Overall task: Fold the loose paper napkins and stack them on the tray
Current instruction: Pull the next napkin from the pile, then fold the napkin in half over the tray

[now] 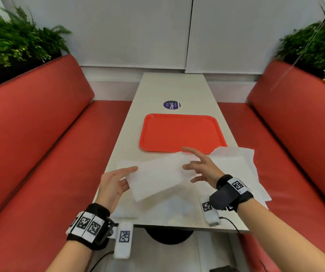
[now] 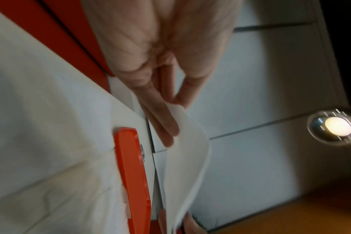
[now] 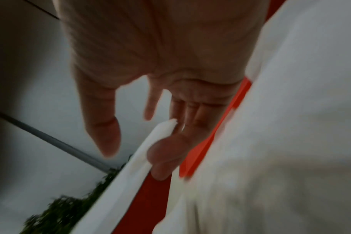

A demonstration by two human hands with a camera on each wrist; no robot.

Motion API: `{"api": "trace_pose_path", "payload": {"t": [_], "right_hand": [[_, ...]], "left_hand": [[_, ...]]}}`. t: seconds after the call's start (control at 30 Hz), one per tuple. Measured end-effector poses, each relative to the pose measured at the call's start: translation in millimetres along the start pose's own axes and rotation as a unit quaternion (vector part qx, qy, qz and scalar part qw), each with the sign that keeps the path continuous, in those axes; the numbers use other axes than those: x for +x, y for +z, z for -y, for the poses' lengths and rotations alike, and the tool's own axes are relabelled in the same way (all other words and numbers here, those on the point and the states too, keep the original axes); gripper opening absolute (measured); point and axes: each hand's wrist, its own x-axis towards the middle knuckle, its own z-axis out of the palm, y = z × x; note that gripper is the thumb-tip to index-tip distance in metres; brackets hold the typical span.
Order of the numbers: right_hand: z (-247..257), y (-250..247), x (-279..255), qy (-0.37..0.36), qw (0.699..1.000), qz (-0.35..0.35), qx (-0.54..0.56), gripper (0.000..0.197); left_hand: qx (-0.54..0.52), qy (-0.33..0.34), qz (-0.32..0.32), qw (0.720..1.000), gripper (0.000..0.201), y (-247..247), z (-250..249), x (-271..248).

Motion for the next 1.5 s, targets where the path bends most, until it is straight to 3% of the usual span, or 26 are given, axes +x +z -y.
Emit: {"api": "trace_pose_path", "payload": {"t": [0.1, 0.23, 0.3, 0.53, 0.6, 0.73, 0.83, 0.9, 1.07, 1.13, 1.3, 1.5], "right_hand": [[-4, 38, 14, 0.016, 0.998, 0.026, 0.047, 0.063], [-16, 97, 43, 0.026, 0.996, -0.011, 0.090, 0.042], [-22, 120, 59, -0.002, 0.997, -0.052, 0.053, 0.031], [-25, 161, 92, -0.072, 0.991, -0.096, -0.062, 0.027], [-30, 167, 98, -0.052, 0.987, -0.102, -0.115, 0.024], [-50, 181, 106, 0.026, 0.953, -0.047, -0.299, 0.041], [-57, 187, 104, 0.022, 0.951, -0.057, -0.303, 0.042], [-57, 186, 101, 0.015, 0.951, -0.052, -0.306, 0.046], [-55, 155, 80, 0.004, 0.954, -0.058, -0.295, 0.050], [-57, 129, 67, 0.012, 0.954, -0.076, -0.289, 0.044], [-65, 38, 29, 0.056, 0.936, -0.174, -0.301, 0.034], [-89, -87, -29, 0.153, 0.856, -0.318, -0.379, 0.031]], "left_hand": [[-0.011, -0.011, -0.076, 0.997, 0.025, -25, 16, -15], [0.016, -0.013, -0.139, 0.990, 0.032, -46, 39, -31], [0.055, 0.001, -0.158, 0.986, 0.030, -48, 42, -38], [0.107, 0.017, -0.154, 0.982, 0.022, -61, 35, -43], [0.129, -0.003, -0.152, 0.980, 0.022, -66, 36, -36], [0.225, -0.052, -0.134, 0.964, 0.019, -76, 48, -23], [0.270, -0.056, -0.113, 0.954, 0.020, -80, 50, -18], [0.338, -0.044, -0.106, 0.934, 0.019, -82, 48, -17], [0.569, 0.049, -0.124, 0.812, 0.017, -69, 38, -14], [0.591, 0.076, -0.122, 0.794, 0.018, -50, 35, -11], [0.576, 0.098, -0.043, 0.811, 0.024, 23, 41, 4], [0.515, 0.038, 0.106, 0.850, 0.031, 124, 80, 27]]}}
